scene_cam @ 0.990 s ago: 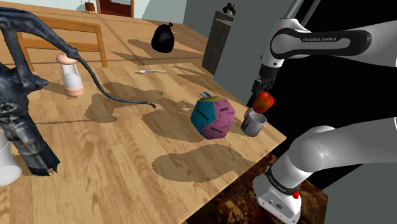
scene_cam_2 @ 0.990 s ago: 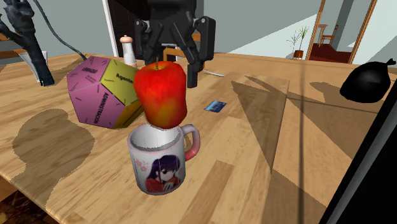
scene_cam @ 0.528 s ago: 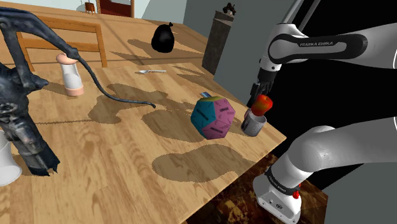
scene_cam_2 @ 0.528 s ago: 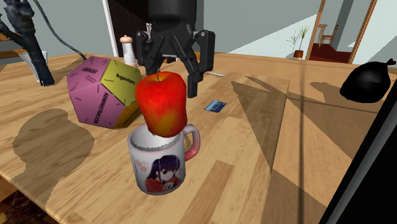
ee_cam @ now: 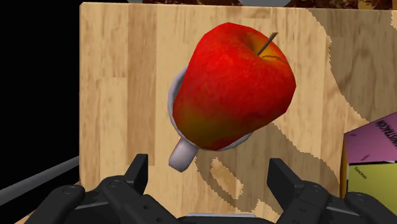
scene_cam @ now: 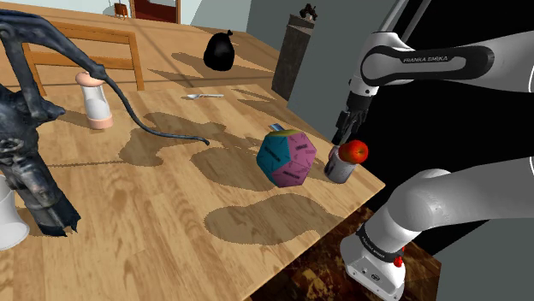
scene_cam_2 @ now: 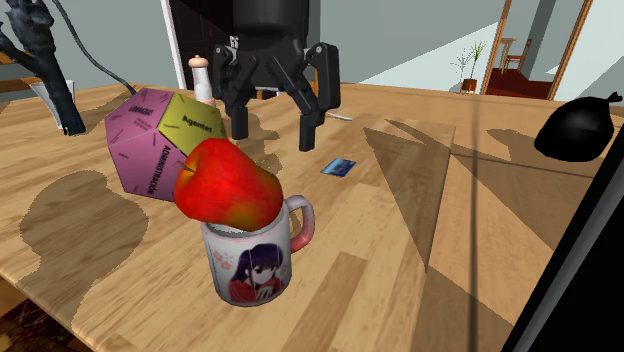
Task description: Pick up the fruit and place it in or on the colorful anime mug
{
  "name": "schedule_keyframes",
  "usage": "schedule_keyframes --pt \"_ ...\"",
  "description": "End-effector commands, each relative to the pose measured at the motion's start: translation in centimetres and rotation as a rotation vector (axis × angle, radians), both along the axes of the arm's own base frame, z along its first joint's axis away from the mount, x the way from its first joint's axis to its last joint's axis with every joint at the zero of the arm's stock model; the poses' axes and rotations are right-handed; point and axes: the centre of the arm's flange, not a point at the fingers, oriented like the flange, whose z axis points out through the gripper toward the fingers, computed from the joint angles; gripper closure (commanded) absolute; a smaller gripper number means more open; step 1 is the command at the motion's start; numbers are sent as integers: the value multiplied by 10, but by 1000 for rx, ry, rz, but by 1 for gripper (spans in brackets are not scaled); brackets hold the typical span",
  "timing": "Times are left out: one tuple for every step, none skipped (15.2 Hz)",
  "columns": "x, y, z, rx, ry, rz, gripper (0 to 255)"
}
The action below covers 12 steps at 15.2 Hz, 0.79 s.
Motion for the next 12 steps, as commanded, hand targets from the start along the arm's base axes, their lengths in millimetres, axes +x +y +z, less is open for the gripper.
schedule_keyframes --pt "2 0 13 0 0 0 0" --pt "5 0 26 0 0 0 0" --pt "7 0 39 0 0 0 0" --pt "9 1 49 0 0 0 0" --pt "9 1 49 0 0 0 0" --pt "9 1 49 0 0 0 0" --pt "9 1 49 0 0 0 0" --pt "9 1 49 0 0 0 0" --pt "9 1 49 0 0 0 0" --pt "9 1 49 0 0 0 0" --pt "9 1 49 0 0 0 0" --pt "9 1 49 0 0 0 0"
